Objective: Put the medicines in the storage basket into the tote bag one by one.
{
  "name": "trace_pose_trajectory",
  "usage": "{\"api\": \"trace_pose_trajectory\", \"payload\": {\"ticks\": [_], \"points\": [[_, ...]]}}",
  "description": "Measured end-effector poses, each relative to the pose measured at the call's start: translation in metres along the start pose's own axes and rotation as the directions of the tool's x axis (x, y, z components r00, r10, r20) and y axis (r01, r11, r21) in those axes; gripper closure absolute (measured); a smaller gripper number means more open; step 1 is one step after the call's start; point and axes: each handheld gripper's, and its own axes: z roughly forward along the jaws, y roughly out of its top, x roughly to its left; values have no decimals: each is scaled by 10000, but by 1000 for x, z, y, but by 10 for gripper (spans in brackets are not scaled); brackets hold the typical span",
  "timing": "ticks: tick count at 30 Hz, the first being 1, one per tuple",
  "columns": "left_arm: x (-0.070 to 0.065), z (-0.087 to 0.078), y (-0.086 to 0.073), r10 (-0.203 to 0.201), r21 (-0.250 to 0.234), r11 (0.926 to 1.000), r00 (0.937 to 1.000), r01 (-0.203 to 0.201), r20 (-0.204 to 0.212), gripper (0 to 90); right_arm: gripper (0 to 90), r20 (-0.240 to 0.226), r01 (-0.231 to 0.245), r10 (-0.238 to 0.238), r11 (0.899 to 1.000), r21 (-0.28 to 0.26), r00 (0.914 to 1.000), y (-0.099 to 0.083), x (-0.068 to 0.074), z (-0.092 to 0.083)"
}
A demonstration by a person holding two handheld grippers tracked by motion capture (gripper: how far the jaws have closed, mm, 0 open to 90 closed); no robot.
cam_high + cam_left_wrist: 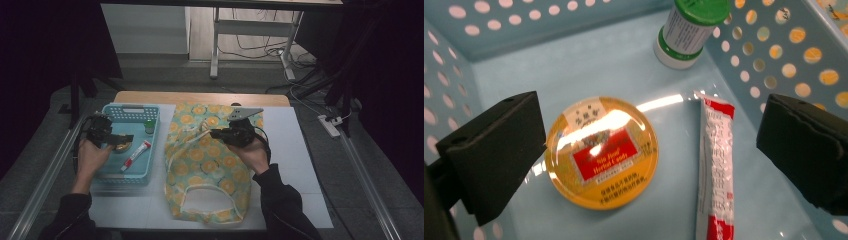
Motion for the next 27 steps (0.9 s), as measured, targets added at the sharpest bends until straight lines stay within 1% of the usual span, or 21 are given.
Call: {"api": "trace_pose_trajectory", "payload": {"ticks": [1,5,7,9,12,15,18,20,24,25,26,27], "points": [[0,1,1,22,1,10000,10000,-22,-10,0,900,19,4,-4,10000,-10,10000,0,0,-1],[-1,5,5,47,-23,10000,9996,-48,-277,0,900,12,15,-15,9999,-100,10000,1,0,-3],[-1,7,6,12,103,9999,9995,-8,-312,0,900,8,-29,29,10000,-86,10000,1,-1,-3],[-1,10,7,47,352,9994,9991,-32,-423,0,900,5,-46,46,10000,-47,10000,0,-2,-2],[0,14,8,216,560,9983,9968,-173,-773,9,900,-2,-14,14,10000,-47,10000,0,-1,-1],[2,20,8,263,796,9966,9964,-199,-809,12,900,-22,29,-30,10000,-82,10000,1,0,-2],[3,26,9,313,1124,9934,9951,-208,-933,9,900,-19,23,-23,10000,-81,10000,1,-1,-2],[5,29,10,316,1302,9913,9950,-192,-943,5,900,-10,25,-25,10000,-65,10000,1,-1,-2],[8,36,9,241,1655,9862,9932,-49,-1139,0,900,-41,43,-43,10000,-86,10000,1,0,-2],[9,37,8,274,1688,9856,9928,-74,-1168,0,900,-49,41,-41,10000,-85,10000,1,0,-2],[8,38,8,470,1796,9835,9899,-225,-1338,0,900,-55,42,-43,10000,-85,10000,1,0,-1],[8,39,8,517,1852,9824,9892,-257,-1369,0,900,-64,44,-45,10000,-76,10000,1,0,-2]]}}
